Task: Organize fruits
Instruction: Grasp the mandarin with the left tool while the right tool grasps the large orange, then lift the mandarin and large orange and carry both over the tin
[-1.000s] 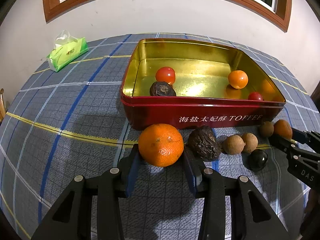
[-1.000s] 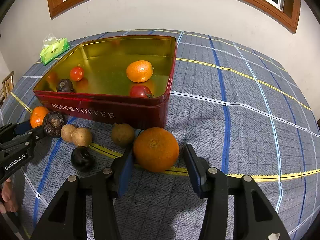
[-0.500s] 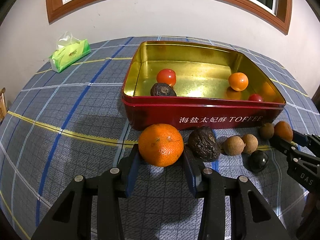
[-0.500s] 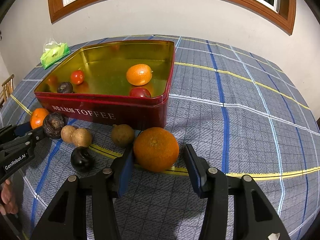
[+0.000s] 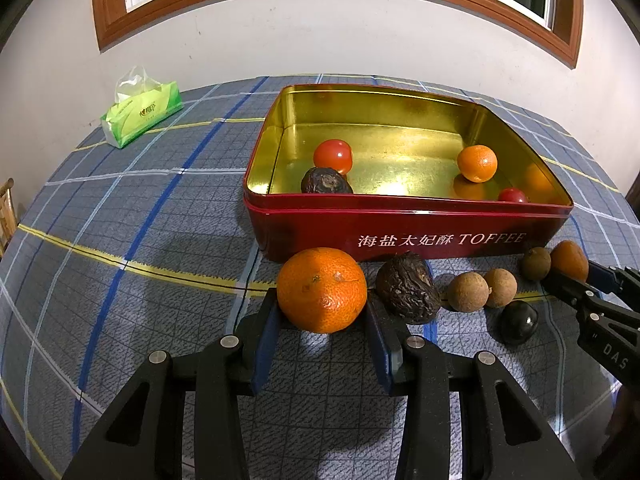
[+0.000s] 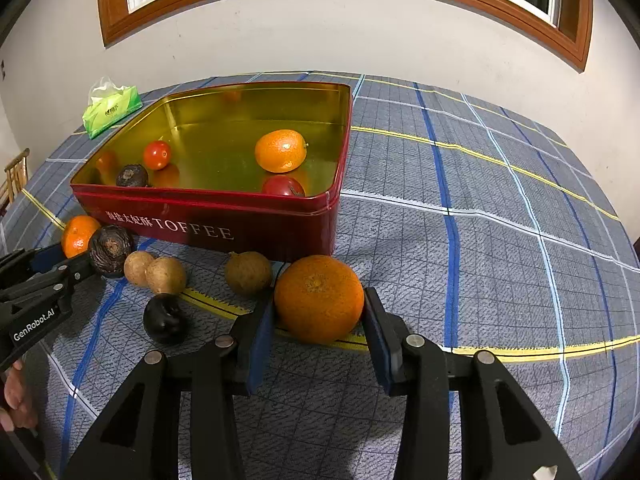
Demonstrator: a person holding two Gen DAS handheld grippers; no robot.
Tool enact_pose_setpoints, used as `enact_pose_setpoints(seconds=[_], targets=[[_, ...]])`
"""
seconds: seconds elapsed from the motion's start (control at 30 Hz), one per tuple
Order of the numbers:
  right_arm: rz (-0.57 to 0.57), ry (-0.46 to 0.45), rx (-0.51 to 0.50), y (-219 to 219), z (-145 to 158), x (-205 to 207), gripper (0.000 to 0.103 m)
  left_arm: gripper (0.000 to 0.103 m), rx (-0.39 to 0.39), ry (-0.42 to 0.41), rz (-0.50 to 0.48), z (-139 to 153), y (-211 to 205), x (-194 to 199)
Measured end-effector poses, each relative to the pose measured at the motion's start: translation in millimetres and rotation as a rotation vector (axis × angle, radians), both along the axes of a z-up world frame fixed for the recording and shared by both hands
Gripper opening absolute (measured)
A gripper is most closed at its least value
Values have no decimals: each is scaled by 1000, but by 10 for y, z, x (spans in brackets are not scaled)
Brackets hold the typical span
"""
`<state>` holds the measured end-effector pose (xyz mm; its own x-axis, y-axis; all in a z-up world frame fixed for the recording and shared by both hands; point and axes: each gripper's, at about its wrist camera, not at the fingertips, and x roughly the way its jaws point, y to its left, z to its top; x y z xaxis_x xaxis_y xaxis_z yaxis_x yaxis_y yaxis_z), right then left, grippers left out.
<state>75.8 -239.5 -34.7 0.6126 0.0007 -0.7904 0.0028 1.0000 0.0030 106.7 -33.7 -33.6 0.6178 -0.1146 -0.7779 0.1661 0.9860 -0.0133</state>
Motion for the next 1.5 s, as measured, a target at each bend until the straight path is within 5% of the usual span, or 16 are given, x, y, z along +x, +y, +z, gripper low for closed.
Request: enact_pose_setpoints(seconds=[0.7, 1.5], targets=[[-8, -23, 15, -10, 47, -14, 38, 41, -3, -4, 13, 12, 16, -1], [-10, -117, 28, -49, 483, -241, 38, 41, -56, -71, 9, 340, 167, -182]])
